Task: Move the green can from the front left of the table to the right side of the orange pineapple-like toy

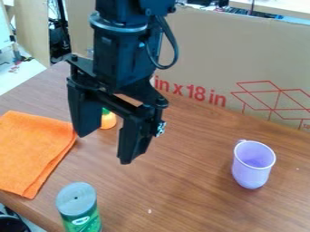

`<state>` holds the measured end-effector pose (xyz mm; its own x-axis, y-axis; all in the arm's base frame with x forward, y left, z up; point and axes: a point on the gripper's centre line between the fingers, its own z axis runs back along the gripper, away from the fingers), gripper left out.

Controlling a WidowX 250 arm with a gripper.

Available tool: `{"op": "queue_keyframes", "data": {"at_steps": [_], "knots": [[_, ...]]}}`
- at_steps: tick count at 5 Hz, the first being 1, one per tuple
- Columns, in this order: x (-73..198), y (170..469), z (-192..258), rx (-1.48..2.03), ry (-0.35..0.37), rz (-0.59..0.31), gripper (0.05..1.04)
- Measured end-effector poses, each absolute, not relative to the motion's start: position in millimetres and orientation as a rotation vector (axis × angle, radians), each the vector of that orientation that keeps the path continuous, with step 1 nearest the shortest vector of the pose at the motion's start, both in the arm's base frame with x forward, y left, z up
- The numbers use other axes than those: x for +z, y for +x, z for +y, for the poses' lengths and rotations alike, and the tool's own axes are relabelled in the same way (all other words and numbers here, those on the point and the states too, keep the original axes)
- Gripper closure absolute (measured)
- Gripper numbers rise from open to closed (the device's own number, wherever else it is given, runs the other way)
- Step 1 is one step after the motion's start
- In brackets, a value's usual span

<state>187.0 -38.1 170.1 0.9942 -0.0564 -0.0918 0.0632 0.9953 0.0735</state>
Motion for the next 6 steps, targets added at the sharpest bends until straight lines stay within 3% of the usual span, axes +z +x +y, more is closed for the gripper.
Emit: {"op": "queue_keyframes", "data": {"at_steps": [1,3,4,6], "knots": [[165.7,184.7,-37.5,-0.059,0.081,0.109,0.083],[172.1,145.0,-44.6,-0.094,0.090,0.111,0.083],[158.0,116.0,-41.4,-0.069,0.049,0.184,0.083],[117.6,98.0,-16.7,0.042,-0.031,0.265,0.083]]}}
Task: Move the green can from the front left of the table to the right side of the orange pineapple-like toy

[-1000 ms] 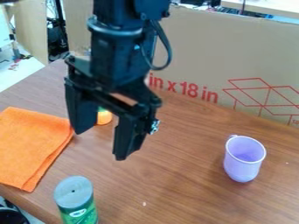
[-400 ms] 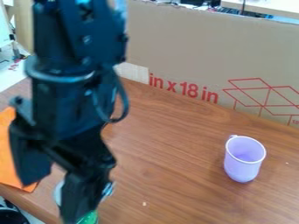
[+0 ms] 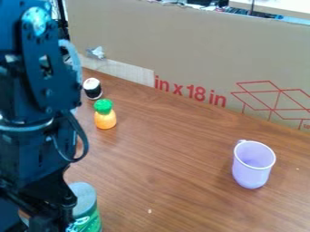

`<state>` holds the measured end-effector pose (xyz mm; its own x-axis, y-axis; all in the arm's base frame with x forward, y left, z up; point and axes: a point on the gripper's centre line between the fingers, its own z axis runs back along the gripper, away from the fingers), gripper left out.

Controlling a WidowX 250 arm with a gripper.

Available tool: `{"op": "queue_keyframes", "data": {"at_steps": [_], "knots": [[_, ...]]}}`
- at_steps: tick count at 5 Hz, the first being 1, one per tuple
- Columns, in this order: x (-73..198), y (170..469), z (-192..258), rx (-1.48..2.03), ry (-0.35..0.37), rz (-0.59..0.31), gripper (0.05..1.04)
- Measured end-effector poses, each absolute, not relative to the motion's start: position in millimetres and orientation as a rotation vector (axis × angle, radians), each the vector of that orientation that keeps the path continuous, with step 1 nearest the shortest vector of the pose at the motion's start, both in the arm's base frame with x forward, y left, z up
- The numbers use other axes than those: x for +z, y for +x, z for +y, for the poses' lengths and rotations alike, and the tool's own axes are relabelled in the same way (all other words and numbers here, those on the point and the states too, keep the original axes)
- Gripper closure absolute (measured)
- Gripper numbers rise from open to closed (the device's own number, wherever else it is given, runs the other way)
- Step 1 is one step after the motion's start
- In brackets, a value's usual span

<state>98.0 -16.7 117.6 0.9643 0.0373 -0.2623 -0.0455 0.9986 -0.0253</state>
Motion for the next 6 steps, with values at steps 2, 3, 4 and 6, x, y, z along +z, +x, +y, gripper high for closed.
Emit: {"op": "queue_keyframes", "data": {"at_steps": [2,3,4,6], "knots": [[81.8,115.1,13.3,0.086,-0.047,0.220,0.083],[68.5,119.7,23.0,0.053,-0.059,0.253,0.083],[53.6,128.5,24.0,-0.023,-0.087,0.304,0.083],[48.9,190.7,35.0,-0.126,-0.033,0.226,0.083]]}}
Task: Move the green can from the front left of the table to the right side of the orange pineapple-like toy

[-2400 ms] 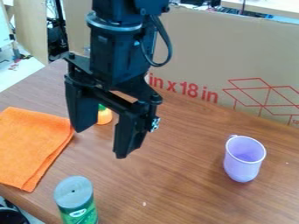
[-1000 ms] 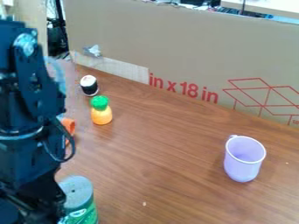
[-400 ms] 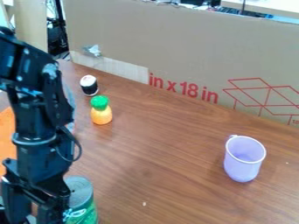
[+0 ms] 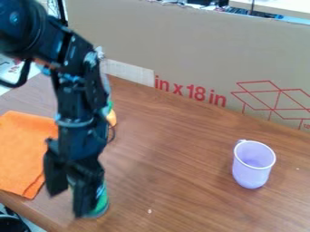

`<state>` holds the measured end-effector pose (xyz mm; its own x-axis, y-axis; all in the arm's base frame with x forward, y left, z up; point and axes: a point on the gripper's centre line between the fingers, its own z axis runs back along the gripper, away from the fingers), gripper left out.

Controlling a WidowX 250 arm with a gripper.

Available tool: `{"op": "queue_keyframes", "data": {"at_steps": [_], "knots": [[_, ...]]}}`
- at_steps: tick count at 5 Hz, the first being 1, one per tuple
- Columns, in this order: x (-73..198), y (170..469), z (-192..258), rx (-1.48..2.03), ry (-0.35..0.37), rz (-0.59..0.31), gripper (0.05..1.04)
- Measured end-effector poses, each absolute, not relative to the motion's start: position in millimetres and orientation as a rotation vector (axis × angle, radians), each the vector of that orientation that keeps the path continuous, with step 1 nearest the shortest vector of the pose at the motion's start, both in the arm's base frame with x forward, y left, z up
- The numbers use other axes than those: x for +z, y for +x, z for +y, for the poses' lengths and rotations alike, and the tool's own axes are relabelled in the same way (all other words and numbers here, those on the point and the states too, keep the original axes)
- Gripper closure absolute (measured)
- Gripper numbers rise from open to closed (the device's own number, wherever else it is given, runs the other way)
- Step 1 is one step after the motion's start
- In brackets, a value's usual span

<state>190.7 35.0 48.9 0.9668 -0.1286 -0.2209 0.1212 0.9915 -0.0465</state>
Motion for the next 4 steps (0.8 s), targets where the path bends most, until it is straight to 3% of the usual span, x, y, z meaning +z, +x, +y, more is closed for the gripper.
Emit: {"op": "queue_keyframes", "data": {"at_steps": [2,4], "knots": [[63.0,260.3,55.6,-0.136,0.051,0.088,0.083],[63.2,301.3,76.9,-0.115,0.047,-0.031,0.083]]}}
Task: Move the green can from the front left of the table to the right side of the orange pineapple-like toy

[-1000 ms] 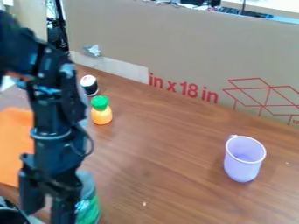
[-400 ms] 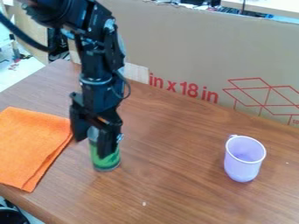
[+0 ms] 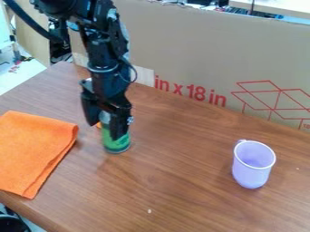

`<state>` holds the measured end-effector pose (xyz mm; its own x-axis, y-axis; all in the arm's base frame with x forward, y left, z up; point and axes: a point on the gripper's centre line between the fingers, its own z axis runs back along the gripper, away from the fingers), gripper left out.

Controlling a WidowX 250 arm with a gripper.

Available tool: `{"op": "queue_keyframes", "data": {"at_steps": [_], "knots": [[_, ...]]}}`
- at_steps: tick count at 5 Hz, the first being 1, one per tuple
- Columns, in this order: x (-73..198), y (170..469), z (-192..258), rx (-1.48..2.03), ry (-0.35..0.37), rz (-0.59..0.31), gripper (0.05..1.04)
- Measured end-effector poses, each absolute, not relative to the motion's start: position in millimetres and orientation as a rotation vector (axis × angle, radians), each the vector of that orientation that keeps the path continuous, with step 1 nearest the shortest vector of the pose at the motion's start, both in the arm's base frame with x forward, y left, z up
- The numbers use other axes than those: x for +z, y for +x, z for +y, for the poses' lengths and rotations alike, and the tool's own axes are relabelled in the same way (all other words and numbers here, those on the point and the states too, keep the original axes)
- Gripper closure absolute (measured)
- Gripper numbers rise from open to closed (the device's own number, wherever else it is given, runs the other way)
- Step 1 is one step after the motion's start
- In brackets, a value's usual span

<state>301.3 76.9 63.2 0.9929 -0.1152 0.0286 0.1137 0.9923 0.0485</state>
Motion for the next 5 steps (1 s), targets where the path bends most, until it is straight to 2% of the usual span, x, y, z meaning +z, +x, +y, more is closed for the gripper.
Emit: {"op": "queue_keyframes", "data": {"at_steps": [2,3,4,5], "knots": [[88.5,342.9,77.4,-0.199,0.054,-0.215,0.083],[96.0,350.1,75.3,-0.201,0.041,-0.248,0.083],[112.2,341.6,71.4,-0.195,0.071,-0.181,0.083],[140.8,307.4,62.6,-0.193,0.087,-0.052,0.083]]}}
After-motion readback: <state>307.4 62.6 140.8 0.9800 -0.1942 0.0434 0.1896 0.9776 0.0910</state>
